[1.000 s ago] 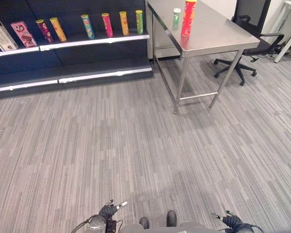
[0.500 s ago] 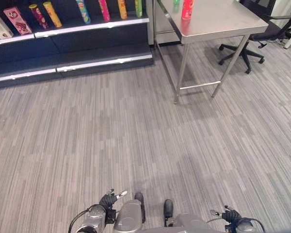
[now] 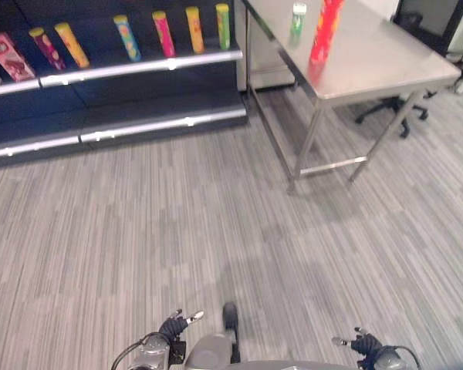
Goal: Put the goods on the table back onto the shelves and tidy them up.
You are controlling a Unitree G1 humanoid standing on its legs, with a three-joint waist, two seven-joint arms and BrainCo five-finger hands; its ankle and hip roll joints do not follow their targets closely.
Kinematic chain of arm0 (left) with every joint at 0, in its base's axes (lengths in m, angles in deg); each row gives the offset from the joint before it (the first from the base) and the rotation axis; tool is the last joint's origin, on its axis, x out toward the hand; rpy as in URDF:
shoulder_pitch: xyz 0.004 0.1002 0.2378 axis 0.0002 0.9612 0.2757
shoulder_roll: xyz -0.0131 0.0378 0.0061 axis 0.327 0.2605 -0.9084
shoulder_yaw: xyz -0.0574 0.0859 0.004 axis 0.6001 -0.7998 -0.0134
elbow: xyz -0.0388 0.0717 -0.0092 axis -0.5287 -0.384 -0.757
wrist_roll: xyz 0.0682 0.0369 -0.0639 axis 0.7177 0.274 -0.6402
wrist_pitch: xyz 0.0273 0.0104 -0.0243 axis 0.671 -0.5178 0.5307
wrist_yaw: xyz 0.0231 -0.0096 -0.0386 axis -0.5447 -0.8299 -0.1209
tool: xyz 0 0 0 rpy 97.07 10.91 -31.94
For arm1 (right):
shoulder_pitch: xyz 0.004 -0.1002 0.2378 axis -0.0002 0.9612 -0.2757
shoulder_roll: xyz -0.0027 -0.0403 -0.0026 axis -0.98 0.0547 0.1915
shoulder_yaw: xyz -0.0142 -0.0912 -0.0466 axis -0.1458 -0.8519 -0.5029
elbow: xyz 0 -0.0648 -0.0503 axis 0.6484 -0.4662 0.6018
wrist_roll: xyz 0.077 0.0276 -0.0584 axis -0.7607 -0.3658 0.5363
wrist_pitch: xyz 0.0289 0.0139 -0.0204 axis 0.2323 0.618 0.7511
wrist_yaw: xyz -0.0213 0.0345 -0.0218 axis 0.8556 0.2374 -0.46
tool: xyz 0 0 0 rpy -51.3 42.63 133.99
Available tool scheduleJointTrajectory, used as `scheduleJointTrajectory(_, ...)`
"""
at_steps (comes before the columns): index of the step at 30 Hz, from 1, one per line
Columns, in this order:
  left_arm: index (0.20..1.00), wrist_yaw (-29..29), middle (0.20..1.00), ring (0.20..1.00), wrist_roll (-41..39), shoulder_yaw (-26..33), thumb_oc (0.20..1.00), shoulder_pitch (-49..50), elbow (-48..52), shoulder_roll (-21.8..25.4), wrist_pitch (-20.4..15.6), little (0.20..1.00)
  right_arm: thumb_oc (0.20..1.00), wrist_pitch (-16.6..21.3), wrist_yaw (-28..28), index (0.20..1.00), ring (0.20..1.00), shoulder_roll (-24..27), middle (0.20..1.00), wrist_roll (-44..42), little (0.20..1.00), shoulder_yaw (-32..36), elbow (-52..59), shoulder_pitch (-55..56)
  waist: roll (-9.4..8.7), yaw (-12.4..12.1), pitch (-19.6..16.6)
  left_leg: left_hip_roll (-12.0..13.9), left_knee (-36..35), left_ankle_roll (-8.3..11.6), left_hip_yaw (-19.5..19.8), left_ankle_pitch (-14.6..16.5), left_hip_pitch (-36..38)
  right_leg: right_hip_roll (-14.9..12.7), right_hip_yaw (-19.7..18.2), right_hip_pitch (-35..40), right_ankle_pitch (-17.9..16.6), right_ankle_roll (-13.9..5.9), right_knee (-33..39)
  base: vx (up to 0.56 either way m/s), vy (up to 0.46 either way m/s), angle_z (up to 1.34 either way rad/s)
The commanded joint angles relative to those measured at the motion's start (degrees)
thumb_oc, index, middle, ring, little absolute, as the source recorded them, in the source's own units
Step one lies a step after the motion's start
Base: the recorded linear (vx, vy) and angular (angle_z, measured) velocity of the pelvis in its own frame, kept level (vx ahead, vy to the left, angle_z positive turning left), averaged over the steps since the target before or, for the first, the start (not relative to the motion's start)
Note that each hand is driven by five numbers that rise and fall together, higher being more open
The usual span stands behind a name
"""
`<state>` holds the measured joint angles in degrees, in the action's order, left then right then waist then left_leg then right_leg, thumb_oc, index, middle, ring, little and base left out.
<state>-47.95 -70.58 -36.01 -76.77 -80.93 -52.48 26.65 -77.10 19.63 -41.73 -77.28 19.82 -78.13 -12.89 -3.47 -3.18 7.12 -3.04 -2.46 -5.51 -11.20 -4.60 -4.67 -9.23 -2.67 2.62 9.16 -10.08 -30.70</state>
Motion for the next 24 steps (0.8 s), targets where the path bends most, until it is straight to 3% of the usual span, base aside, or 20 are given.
scheduleJointTrajectory(1, 1.0, 0.6, 1.0, 1.0, 2.7, 0.8, 1.0, -0.5, 0.5, 1.0, -0.3, 1.0, 1.0, 0.1, 0.9, 1.0, 1.0, 3.2, 1.0, -0.8, 1.0, 0.9, 3.0, -2.6, 1.59, -0.2, 3.1, 3.0, 6.6, 6.83, 2.1, 2.8, -4.1, -2.7, -1.3, -1.0, -19.3, 0.08, -0.5, 0.3, 0.168, 0.14)
scheduleJointTrajectory(3, 1.0, 0.5, 1.0, 1.0, 2.7, 0.3, 1.0, -1.3, 0.5, 1.0, -0.5, 1.0, 1.0, 0.4, 1.2, 1.0, 1.0, 3.0, 1.0, -1.6, 1.0, 1.3, 3.2, -2.4, 2.54, 1.6, 3.7, 3.2, 6.2, 7.08, 2.8, 4.8, -0.9, -2.2, 2.1, -4.6, -12.8, 1.24, 2.6, 0.34, 0.095, 0.11)
scheduleJointTrajectory(4, 1.0, 0.5, 1.0, 1.0, 2.7, 0.3, 1.0, -1.3, 0.5, 1.0, -0.5, 1.0, 1.0, 0.4, 1.2, 1.0, 1.0, 3.0, 1.0, -1.6, 1.0, 1.3, 3.2, -2.4, 2.55, 1.6, 3.7, 3.2, 6.2, 7.08, 2.9, 4.8, -0.9, -2.2, 2.1, -4.6, -12.8, 1.24, 2.6, 0.41, 0.063, 0.2)
scheduleJointTrajectory(5, 1.0, 0.4, 1.0, 1.0, 3.0, -0.4, 1.0, -1.9, 0.7, 1.3, -0.6, 1.0, 1.0, 0.1, 0.9, 1.0, 1.0, 2.7, 1.0, -2.3, 1.0, 1.4, 1.8, -2.1, 3.34, 3.7, 4.0, 3.3, 5.4, 7.35, 3.3, 6.2, 2.0, 0.8, 4.4, -8.0, -5.6, 1.16, 7.5, 0.34, 0.037, 0.23)
scheduleJointTrajectory(6, 1.0, 0.0, 1.0, 1.0, 3.2, -0.7, 1.0, -2.2, 0.7, 1.2, -0.3, 1.0, 1.0, -0.2, 0.4, 1.0, 1.0, 2.6, 1.0, -2.9, 1.0, 1.6, 1.4, -2.1, 3.31, 4.6, 4.1, 2.9, 5.2, 7.33, 3.9, 6.8, 2.9, 2.1, 4.8, -8.7, -5.0, 0.67, 11.3, 0.45, 0.055, 0.32)
scheduleJointTrajectory(9, 1.0, -1.2, 1.0, 1.0, 5.7, -2.3, 1.0, -2.5, -0.2, 1.0, -0.1, 1.0, 1.0, -0.6, -0.8, 1.0, 1.0, 2.3, 1.0, -3.7, 1.0, 1.6, -0.9, -1.6, 2.4, 7.7, 4.7, 0.1, 3.3, 6.95, 5.6, 9.8, 8.6, 8.0, 4.1, -13.5, -7.6, -0.76, 23.2, 0.39, 0.037, 0.3)
scheduleJointTrajectory(12, 1.0, -1.9, 1.0, 1.0, 8.3, -2.3, 1.0, -2.3, -1.3, 0.2, -0.1, 1.0, 1.0, -0.7, -1.1, 1.0, 1.0, 2.0, 1.0, -3.4, 1.0, 1.7, -2.2, -0.3, 2.0, 10.0, 4.9, -2.1, 0.8, 6.15, 8.3, 12.9, 15.3, 12.7, 7.0, -16.7, -11.3, -1.91, 29.6, 0.45, 0.043, 0.54)
scheduleJointTrajectory(15, 1.0, -2.5, 1.0, 1.0, 10.1, -2.3, 1.0, -1.7, -2.5, -0.5, 0.0, 1.0, 1.0, -0.8, -1.3, 1.0, 1.0, 1.9, 1.0, -2.8, 1.0, 1.9, -2.8, 1.0, 1.25, 11.3, 4.2, -3.2, -1.2, 6.05, 10.7, 14.9, 19.9, 13.7, 12.1, -18.4, -13.8, -2.24, 31.0, 0.43, -0.045, 0.82)
scheduleJointTrajectory(17, 1.0, -2.7, 1.0, 1.0, 10.9, -2.6, 1.0, -1.3, -2.9, -0.8, -0.3, 1.0, 1.0, -0.8, -1.4, 1.0, 1.0, 2.4, 1.0, -2.5, 1.0, 2.0, -3.4, 2.0, 1.32, 11.8, 3.5, -3.1, -1.4, 6.16, 11.9, 16.2, 22.0, 13.1, 13.5, -17.6, -14.1, -0.77, 29.9, 0.5, -0.147, 0.7)
scheduleJointTrajectory(18, 1.0, -2.5, 1.0, 1.0, 11.1, -2.8, 1.0, -0.8, -3.2, -1.1, -0.3, 1.0, 1.0, -0.7, -1.4, 1.0, 1.0, 2.6, 1.0, -2.7, 1.0, 2.4, -3.7, 2.8, 1.7, 11.9, 2.5, -2.0, -0.5, 6.33, 12.8, 17.6, 22.6, 13.4, 13.4, -15.9, -14.3, 1.12, 30.4, 0.56, -0.213, 0.47)
scheduleJointTrajectory(19, 1.0, -2.6, 1.0, 1.0, 11.3, -2.7, 1.0, -0.9, -3.5, -1.3, -0.3, 1.0, 1.0, -0.7, -1.5, 1.0, 1.0, 2.8, 1.0, -3.0, 1.0, 2.5, -4.1, 2.7, 2.06, 12.1, 1.9, -1.2, 0.1, 6.93, 13.0, 18.0, 22.7, 13.8, 12.8, -15.3, -13.9, 1.59, 30.8, 0.55, -0.218, 0.71)
scheduleJointTrajectory(24, 1.0, -1.8, 1.0, 1.0, 9.9, -3.4, 1.0, -1.1, -1.9, -1.6, -0.4, 1.0, 1.0, -0.1, -1.4, 1.0, 1.0, 3.9, 1.0, -4.5, 1.0, 2.3, -2.3, 1.2, 5.13, 12.1, 1.1, 1.6, 8.9, 12.09, 14.2, 9.9, 20.4, 14.7, 10.8, -13.8, -11.5, 3.55, 28.1, 0.34, -0.101, 0.44)
